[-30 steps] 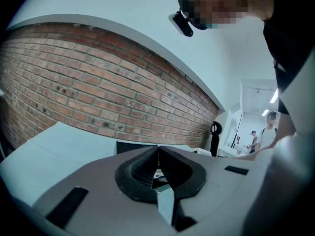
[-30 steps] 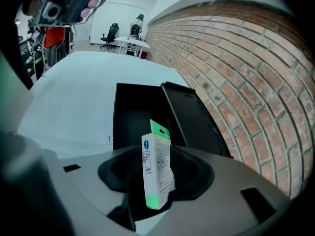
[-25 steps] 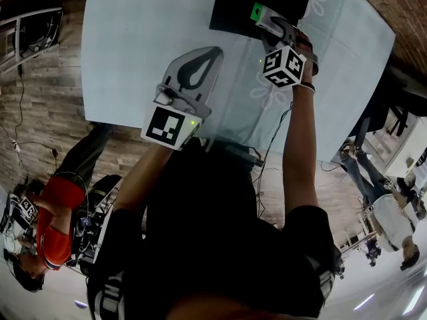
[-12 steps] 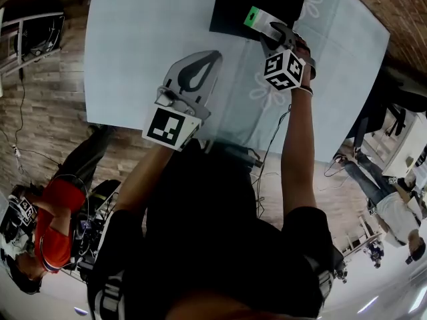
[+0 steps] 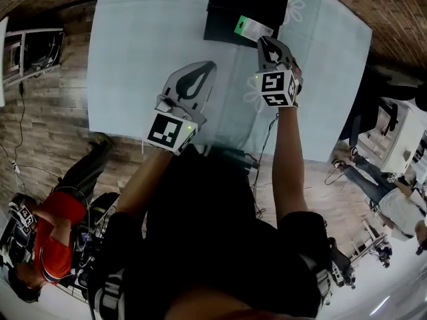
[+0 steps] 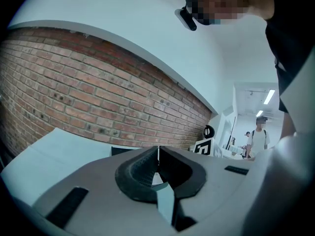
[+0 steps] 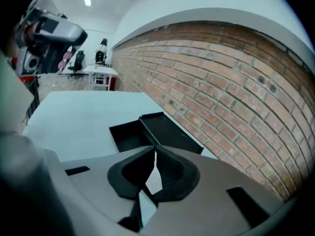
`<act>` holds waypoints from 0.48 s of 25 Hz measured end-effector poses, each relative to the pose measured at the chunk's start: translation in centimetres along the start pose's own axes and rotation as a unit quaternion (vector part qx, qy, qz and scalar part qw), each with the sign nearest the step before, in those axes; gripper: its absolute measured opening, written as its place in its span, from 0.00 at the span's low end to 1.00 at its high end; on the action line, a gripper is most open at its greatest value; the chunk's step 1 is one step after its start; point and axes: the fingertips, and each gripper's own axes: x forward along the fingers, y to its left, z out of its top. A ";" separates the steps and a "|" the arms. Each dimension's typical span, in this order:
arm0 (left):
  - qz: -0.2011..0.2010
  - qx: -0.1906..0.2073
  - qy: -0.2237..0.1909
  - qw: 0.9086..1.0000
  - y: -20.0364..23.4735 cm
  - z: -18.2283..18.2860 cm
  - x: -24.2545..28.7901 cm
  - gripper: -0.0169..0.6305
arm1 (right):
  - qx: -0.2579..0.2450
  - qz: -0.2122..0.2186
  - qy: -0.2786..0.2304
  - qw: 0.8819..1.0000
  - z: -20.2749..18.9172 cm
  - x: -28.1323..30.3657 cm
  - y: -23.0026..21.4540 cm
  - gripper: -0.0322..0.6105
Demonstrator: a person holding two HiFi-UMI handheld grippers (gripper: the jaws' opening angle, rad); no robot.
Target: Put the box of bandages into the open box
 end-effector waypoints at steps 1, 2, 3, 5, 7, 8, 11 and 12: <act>-0.003 0.000 -0.002 1.000 -0.2 0.0 -0.2 0.09 | 0.022 -0.011 -0.010 1.000 0.3 -0.7 -0.1 0.10; -0.005 -0.001 -0.005 1.000 -0.4 0.0 -0.5 0.09 | 0.047 -0.020 -0.020 0.998 0.5 -1.5 -0.1 0.10; -0.007 -0.001 -0.006 1.000 -0.7 0.0 -0.7 0.09 | 0.073 -0.029 -0.030 0.996 0.8 -2.3 -0.1 0.10; -0.011 -0.001 -0.006 1.000 -1.2 0.0 -1.2 0.09 | 0.121 -0.046 -0.052 0.990 1.6 -4.2 0.0 0.10; -0.014 0.002 -0.005 1.000 -1.8 0.2 -2.0 0.09 | 0.158 -0.063 -0.077 0.982 2.4 -6.3 0.3 0.09; -0.015 0.002 -0.006 1.000 -2.1 0.2 -2.3 0.09 | 0.173 -0.071 -0.088 0.978 2.7 -7.3 0.5 0.09; -0.020 0.002 -0.004 1.000 -3.0 0.0 -3.4 0.09 | 0.232 -0.082 -0.119 0.962 3.2 -10.3 1.3 0.09; -0.022 0.002 -0.003 1.000 -3.3 -0.1 -3.7 0.09 | 0.259 -0.080 -0.130 0.954 3.3 -11.3 1.6 0.09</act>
